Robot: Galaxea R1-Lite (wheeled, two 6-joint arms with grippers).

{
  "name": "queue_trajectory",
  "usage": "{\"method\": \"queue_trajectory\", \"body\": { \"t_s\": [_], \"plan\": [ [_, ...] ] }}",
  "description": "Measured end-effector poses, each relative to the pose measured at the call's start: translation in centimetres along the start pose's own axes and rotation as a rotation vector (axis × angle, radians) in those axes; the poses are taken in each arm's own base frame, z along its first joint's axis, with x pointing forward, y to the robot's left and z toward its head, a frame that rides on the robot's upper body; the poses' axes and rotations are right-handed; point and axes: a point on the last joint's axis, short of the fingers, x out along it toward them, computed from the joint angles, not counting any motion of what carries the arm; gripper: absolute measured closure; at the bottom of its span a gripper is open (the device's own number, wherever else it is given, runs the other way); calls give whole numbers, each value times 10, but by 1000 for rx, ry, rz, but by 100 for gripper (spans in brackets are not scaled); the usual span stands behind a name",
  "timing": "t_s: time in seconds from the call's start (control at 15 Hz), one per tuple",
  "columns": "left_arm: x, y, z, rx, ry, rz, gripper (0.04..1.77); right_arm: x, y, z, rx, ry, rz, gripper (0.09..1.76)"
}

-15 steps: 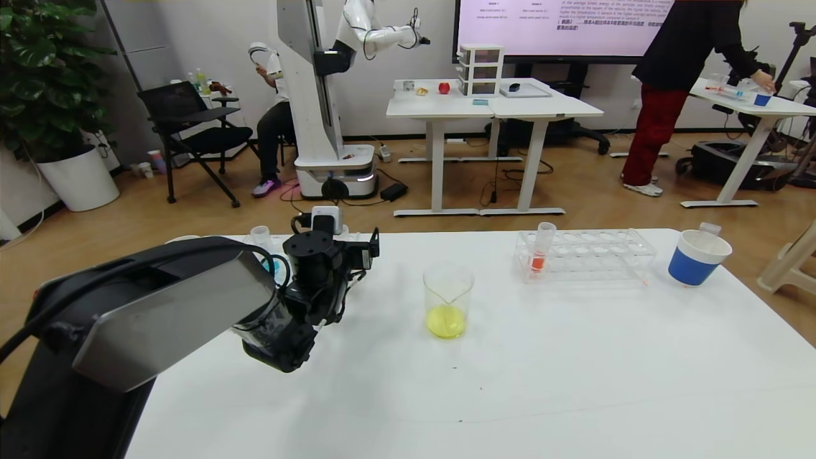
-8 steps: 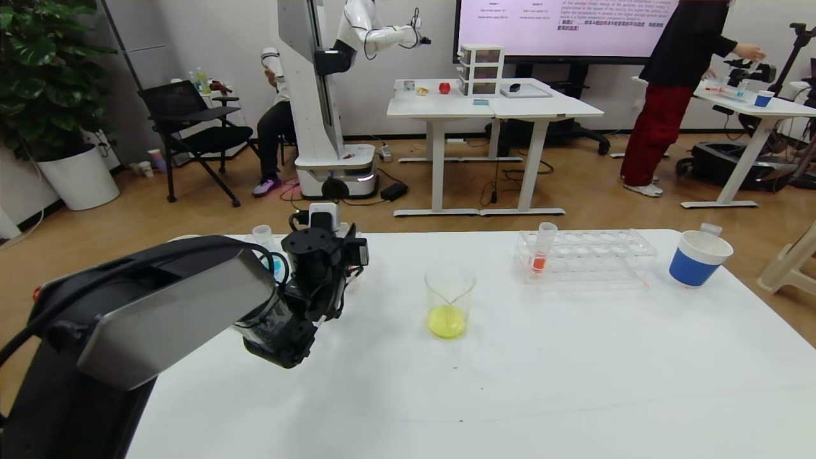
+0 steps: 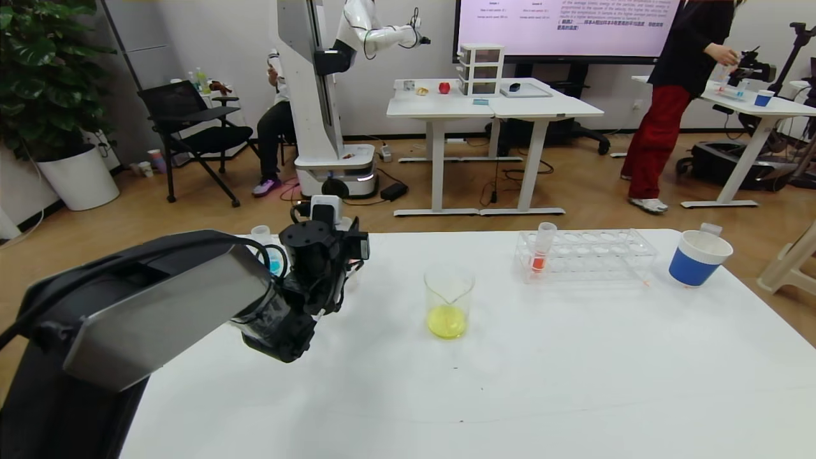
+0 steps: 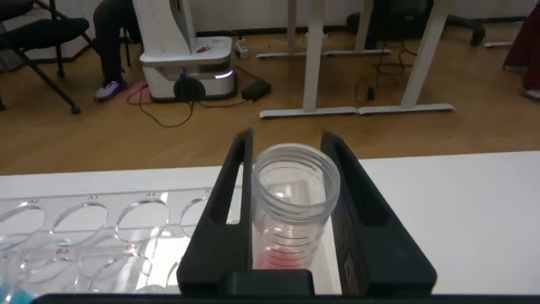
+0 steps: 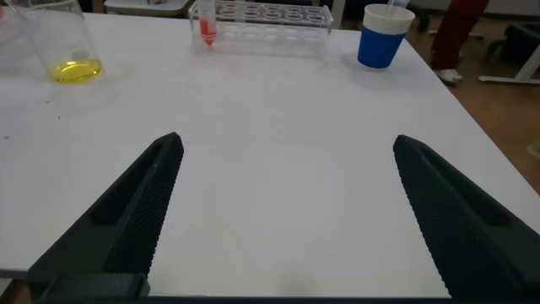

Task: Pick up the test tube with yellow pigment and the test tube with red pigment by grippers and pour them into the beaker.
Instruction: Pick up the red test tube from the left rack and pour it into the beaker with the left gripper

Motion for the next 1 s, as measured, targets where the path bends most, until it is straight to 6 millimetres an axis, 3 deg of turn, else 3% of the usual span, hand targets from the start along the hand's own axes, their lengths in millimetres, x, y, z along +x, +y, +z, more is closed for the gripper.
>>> {"method": "queue_trajectory", "body": {
  "t_s": [0.53,0.8,1.0],
  "plan": [
    [-3,4,69,-17,-46,-12,127,0,0,0,0,1,0,11],
    [-6,4,81,-25,-73,-38,127,0,0,0,0,1,0,11],
    [-8,-1,81,-22,-83,-180,127,0,0,0,0,0,0,11]
  ]
}}
